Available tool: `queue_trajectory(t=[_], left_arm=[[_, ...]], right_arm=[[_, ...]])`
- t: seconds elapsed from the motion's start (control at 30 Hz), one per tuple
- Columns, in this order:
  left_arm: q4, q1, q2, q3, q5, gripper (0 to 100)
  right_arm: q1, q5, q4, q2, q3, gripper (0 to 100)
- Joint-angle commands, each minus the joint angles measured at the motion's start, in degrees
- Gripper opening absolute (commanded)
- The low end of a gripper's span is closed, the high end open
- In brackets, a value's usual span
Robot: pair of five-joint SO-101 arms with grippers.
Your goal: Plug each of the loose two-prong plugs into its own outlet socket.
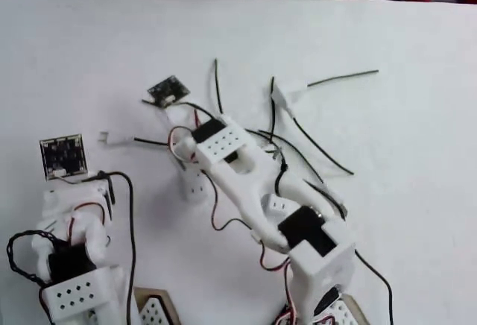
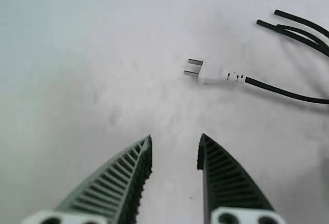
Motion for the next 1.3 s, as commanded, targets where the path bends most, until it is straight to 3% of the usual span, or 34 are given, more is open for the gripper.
queue_trajectory(t=[0.0, 0.27, 0.9, 1.1, 1.27], left_arm=[[-1.14, -0.40, -0.66, -0.53, 0.00, 16], [-1.14, -0.40, -0.66, -0.53, 0.00, 16], [-1.14, -0.40, -0.66, -0.44, 0.00, 16], [-1.14, -0.40, -0.66, -0.44, 0.00, 16], [-1.49, -0.40, -0.66, 0.09, 0.00, 16]], right_arm=[[1.71, 0.18, 0.31, 0.57, -2.73, 14.9], [1.19, 0.18, 5.14, 1.36, -2.73, 14.8], [0.92, 0.18, 4.35, 2.33, -2.73, 14.7], [1.01, 0.18, 0.66, 4.53, -2.81, 4.2], [1.01, 0.44, 2.33, 3.82, -2.73, 3.4]])
